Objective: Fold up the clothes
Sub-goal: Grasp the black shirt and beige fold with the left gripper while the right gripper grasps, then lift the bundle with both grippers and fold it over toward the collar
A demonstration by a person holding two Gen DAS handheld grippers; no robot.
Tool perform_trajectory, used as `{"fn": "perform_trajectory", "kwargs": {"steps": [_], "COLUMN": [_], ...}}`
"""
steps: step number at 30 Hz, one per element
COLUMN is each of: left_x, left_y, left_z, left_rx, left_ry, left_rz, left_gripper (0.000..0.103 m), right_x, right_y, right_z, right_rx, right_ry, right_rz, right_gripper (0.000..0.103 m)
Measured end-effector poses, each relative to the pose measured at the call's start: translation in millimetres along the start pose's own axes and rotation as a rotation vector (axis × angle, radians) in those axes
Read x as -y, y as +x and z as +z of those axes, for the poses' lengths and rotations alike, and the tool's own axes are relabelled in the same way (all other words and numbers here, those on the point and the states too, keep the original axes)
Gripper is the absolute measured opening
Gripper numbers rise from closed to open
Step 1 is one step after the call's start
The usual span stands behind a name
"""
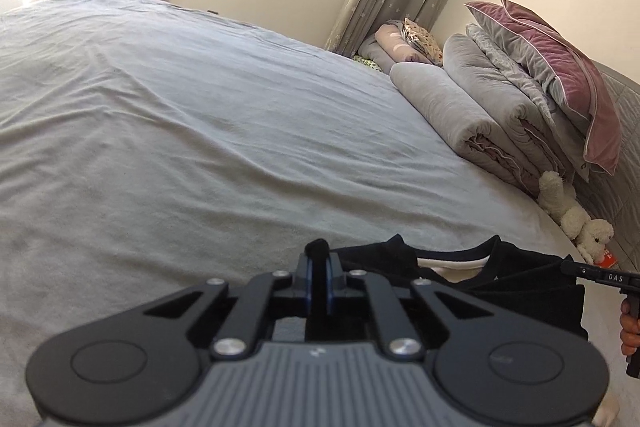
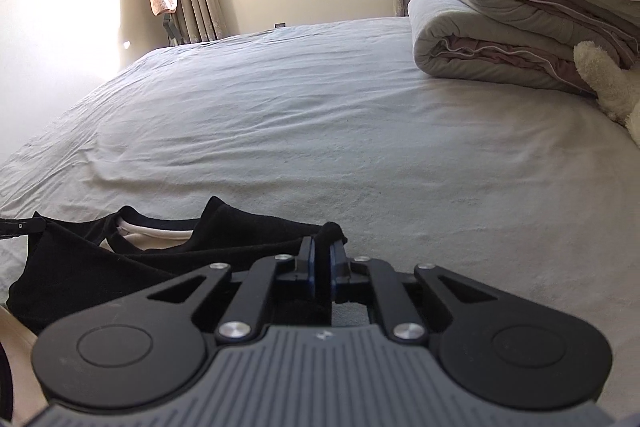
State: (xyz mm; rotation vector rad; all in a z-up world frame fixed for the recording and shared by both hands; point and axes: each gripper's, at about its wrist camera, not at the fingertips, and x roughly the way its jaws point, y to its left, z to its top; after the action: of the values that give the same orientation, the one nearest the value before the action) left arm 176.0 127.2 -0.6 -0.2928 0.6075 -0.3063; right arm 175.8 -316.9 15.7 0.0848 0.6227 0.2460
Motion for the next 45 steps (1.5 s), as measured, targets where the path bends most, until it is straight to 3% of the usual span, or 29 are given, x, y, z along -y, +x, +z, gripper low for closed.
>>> {"fn": "perform_trajectory", "kwargs": {"steps": [8, 17, 23, 30, 33, 35, 37, 42, 45], "left_x": [25, 41, 45, 46, 44, 40, 34, 28, 26], "left_y": [-53, -113, -133, -131, -138, -144, -151, -155, -149], "left_z": [-10, -48, -89, -134, -134, -129, -121, -106, -101], "left_rx": [0.079, 0.111, 0.050, -0.070, -0.095, -0.108, -0.105, -0.113, -0.146], "left_ry": [0.119, 0.234, 0.329, 0.455, 0.437, 0.378, 0.287, 0.025, -0.119], "left_rz": [-0.009, -0.027, -0.012, 0.045, 0.048, 0.032, 0.005, -0.057, -0.095], "left_gripper": [0.006, 0.006, 0.006, 0.006, 0.007, 0.019, 0.053, 0.063, 0.066], "right_x": [-20, -29, -28, -13, -4, -2, -2, -9, -13], "right_y": [-51, -105, -121, -115, -123, -133, -140, -140, -130], "right_z": [-8, -45, -80, -125, -130, -129, -121, -105, -103], "right_rx": [0.083, 0.097, 0.041, -0.092, -0.115, -0.115, -0.106, -0.095, -0.101], "right_ry": [-0.045, -0.116, -0.147, -0.133, -0.067, -0.003, 0.076, 0.294, 0.425], "right_rz": [0.003, 0.003, 0.003, -0.064, -0.070, -0.050, -0.012, 0.103, 0.143], "right_gripper": [0.007, 0.007, 0.006, 0.006, 0.006, 0.008, 0.014, 0.019, 0.039]}}
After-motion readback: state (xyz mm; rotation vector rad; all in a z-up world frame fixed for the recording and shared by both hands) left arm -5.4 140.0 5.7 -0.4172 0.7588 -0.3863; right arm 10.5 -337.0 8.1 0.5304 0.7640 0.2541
